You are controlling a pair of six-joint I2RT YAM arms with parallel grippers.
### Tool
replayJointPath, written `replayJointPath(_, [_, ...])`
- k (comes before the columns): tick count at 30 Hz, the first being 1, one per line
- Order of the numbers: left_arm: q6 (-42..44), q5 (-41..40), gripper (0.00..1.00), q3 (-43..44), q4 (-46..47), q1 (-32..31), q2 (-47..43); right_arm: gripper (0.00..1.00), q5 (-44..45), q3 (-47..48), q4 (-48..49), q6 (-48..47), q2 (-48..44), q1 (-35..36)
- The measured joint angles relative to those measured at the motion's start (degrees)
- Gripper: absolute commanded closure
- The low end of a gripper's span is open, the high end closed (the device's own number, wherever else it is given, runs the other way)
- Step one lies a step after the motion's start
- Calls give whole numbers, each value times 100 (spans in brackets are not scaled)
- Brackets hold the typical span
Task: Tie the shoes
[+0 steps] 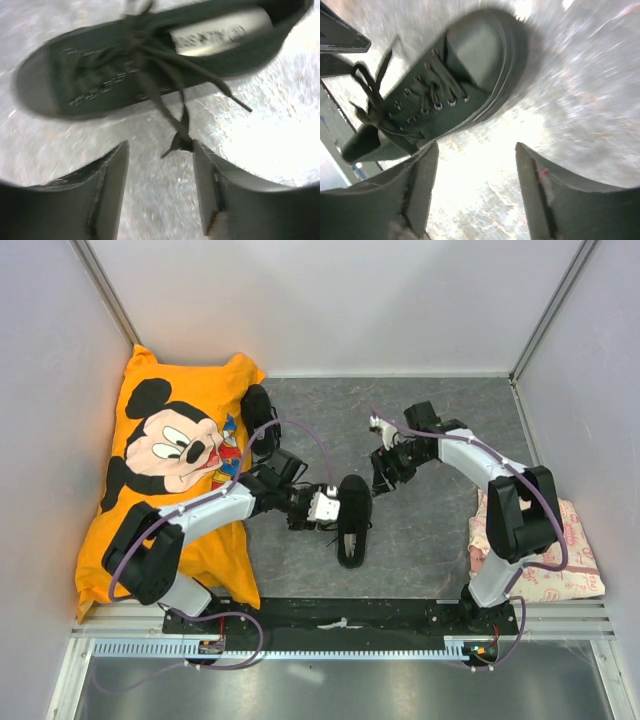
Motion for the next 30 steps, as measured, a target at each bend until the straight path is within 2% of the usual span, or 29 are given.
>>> replayJointPath(2, [-544, -118, 4, 13, 17, 74, -269, 5, 15, 173, 4, -37, -155, -72])
replayJointPath(5, [-1569, -302, 1, 229, -129, 361, -682, 2, 37, 400, 22, -63, -400, -203])
replayJointPath(8, [-2549, -564, 1, 822, -422, 684, -879, 2, 66, 518, 166, 28, -667, -376])
replayJointPath(15, [-4356, -734, 1, 1934, -1239, 1390, -1001, 2, 341, 223, 597, 612, -1528, -876])
replayJointPath(23, [-5545, -1054, 1, 1893, -1886, 1672, -1001, 2, 1381, -918, 446, 1198, -2481, -984])
replayJointPath(30, [-6000, -1705, 1, 1318, -2017, 1665, -955, 2, 1598, -1731, 221, 1233, -2710, -986])
